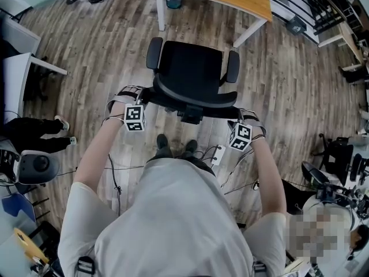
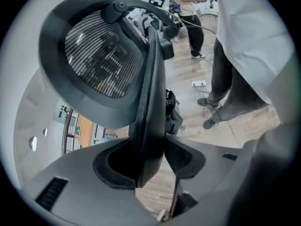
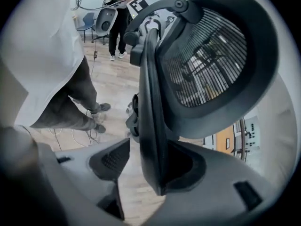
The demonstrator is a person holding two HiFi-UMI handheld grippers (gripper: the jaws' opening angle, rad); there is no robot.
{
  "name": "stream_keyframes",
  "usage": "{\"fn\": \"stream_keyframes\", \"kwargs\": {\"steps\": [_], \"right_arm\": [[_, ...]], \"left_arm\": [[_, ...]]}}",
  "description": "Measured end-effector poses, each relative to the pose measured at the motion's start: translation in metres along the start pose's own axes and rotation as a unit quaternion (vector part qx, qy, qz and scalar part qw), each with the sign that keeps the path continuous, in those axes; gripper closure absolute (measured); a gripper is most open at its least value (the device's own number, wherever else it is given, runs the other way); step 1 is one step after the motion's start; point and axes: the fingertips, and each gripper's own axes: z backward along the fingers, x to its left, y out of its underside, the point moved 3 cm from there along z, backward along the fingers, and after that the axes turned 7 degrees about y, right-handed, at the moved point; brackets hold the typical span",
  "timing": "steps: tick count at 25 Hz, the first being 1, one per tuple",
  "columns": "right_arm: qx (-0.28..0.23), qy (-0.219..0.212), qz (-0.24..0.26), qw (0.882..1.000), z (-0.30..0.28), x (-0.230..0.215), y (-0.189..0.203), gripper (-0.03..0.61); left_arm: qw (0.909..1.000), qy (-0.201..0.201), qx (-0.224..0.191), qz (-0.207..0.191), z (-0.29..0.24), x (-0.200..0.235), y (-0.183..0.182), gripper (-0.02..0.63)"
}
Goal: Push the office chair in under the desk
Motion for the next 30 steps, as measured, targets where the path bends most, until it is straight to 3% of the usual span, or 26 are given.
{"fn": "stream_keyframes", "kwargs": {"steps": [3,6,7,16,30], "right_arm": [[-0.001,0.013,0.019,1.000,-0.008,0.001,-0.003,0.364],[-0.006,0.036,0.021,0.999,-0.011,-0.006,-0.004,0.457],[-0.005,0.038,0.022,0.999,-0.011,-0.006,-0.004,0.460],[0.014,0.031,0.015,0.999,-0.015,-0.007,-0.005,0.469],[0.027,0.053,-0.004,0.998,-0.029,-0.008,-0.017,0.511]], "left_arm": [[0.9994,0.001,0.011,-0.031,-0.003,0.000,0.000,0.471],[0.9980,0.019,0.020,-0.056,-0.007,-0.001,0.002,0.486],[0.9976,0.024,0.022,-0.061,-0.009,-0.002,0.002,0.491],[0.9971,0.056,0.006,-0.052,-0.020,0.001,0.002,0.517],[0.9963,0.062,-0.003,-0.059,-0.027,0.014,0.009,0.535]]}}
